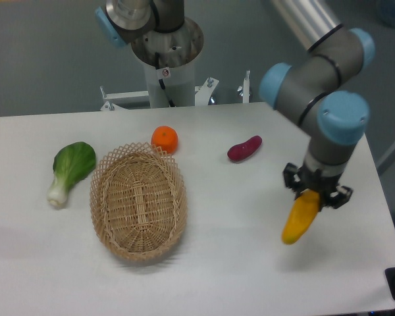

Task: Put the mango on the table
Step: 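Carry the held yellow mango with the gripper toward the basket side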

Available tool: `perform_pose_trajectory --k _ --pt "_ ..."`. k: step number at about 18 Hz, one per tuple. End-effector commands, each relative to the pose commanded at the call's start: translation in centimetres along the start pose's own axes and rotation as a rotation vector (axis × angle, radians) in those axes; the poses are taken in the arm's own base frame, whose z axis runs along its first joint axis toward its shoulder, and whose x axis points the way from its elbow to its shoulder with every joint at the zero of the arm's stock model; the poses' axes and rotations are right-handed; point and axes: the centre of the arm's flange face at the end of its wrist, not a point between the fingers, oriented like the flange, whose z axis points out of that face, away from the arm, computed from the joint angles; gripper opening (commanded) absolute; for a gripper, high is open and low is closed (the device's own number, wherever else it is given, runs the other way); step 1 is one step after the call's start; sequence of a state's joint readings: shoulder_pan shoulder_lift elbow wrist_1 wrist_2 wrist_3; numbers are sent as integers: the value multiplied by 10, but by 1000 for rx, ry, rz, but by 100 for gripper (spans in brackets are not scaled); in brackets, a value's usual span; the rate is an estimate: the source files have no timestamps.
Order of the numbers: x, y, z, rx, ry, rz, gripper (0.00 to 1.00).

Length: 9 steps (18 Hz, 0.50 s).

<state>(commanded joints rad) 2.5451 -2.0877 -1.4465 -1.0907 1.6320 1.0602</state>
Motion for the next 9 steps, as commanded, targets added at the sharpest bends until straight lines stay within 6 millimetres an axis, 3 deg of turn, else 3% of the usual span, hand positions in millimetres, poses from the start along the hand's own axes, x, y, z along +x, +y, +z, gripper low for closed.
perform_pose_trajectory --k 3,9 --pt "25 -18 10 -13 16 -9 13" --pt "54 -27 34 -25 -99 -46 12"
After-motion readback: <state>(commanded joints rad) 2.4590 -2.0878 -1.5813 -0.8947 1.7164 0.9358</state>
